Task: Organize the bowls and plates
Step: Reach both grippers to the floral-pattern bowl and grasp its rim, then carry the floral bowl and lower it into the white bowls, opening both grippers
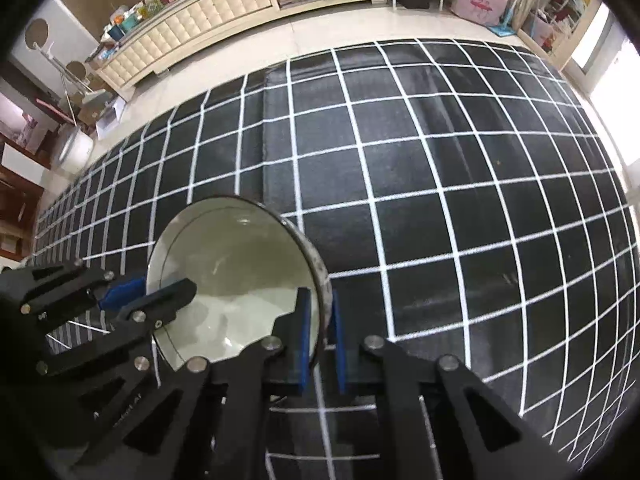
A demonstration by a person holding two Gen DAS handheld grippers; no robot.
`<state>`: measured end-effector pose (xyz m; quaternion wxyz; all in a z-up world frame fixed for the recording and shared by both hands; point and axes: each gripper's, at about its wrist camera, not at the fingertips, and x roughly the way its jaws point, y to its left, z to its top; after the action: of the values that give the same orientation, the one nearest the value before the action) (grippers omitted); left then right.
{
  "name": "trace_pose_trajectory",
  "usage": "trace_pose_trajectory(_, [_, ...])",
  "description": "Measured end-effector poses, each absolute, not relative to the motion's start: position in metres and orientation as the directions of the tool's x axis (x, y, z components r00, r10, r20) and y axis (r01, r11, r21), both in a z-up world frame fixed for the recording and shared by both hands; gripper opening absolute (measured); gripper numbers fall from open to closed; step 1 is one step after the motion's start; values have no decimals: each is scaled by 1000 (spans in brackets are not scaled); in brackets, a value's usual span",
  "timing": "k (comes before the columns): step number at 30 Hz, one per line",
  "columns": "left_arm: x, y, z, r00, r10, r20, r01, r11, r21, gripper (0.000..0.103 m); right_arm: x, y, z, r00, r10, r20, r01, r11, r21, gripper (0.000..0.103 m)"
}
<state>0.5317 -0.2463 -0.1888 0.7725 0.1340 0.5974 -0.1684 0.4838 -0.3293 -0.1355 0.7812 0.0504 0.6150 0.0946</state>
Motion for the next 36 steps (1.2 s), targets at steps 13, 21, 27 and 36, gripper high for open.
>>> trace_pose_trajectory(13, [473, -206, -122, 301, -76, -951, 383, 922, 47, 11, 438, -282, -73, 288, 222, -932, -168, 970, 179, 13])
trace_pose_trajectory(21, [425, -158, -95, 311, -67, -948, 331, 943, 42, 11, 402, -247, -57, 279, 262, -924, -224, 953, 203, 13])
trace_pose_trajectory(27, [386, -125, -88, 316, -48, -948, 286, 957, 46, 12, 374, -219, -50, 273, 269, -924, -275, 942, 193, 13])
trace_pose_trajectory(36, [337, -90, -95, 300, -4, -954, 253, 964, 76, 12, 338, -179, -65, 224, 283, -933, -313, 927, 206, 13])
